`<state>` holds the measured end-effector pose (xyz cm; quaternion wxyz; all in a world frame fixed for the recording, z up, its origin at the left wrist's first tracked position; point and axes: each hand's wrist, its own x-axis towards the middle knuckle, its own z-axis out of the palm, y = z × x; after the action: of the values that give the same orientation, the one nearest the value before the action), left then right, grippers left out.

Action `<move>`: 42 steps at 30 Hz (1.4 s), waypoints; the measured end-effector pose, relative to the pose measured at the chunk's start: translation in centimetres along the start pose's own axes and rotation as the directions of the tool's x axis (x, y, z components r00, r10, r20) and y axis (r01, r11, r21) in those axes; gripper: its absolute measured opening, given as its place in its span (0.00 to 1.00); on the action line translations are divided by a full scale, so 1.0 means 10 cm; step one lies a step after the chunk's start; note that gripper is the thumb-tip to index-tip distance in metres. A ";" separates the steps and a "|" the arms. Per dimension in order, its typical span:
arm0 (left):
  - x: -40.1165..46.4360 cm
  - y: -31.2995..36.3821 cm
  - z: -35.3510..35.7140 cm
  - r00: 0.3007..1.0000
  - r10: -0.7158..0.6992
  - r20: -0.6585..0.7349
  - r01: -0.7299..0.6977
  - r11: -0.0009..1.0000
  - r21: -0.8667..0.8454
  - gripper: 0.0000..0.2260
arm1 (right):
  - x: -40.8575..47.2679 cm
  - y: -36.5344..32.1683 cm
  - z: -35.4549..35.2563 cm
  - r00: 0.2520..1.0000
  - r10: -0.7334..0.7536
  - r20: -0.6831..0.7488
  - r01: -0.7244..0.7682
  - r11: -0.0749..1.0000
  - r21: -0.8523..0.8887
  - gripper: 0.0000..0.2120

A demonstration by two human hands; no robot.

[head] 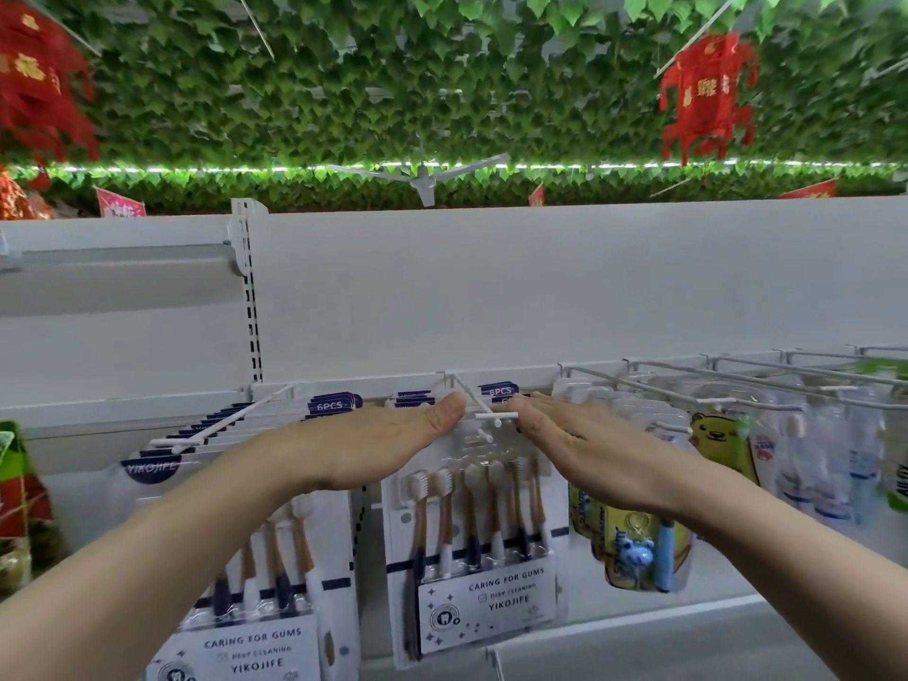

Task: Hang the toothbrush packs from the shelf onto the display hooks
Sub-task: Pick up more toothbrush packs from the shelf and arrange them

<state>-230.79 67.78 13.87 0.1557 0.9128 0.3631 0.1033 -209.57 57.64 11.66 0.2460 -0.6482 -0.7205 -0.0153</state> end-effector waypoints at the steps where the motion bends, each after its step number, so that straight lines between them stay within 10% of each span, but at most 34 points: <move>1: 0.00 0.01 -0.02 1.000 0.002 -0.006 -0.002 1.000 -0.009 0.39 | -0.01 0.00 -0.02 1.000 -0.002 -0.008 0.002 1.000 0.007 0.29; 15: 0.52 0.91 -0.27 0.974 0.127 -0.189 -0.059 0.942 0.330 0.27 | 0.02 0.53 -1.06 0.959 -0.059 -0.277 -0.011 0.970 -0.245 0.19; 42: 2.08 1.51 0.39 0.982 -0.083 -0.170 0.131 0.946 0.298 0.03 | 0.87 1.86 -0.97 0.960 -0.073 0.270 0.152 0.947 -0.284 0.13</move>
<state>-205.23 71.04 17.23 -0.0117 0.8939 0.4349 0.1077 -189.14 65.39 17.88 0.0476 -0.6322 -0.7714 -0.0555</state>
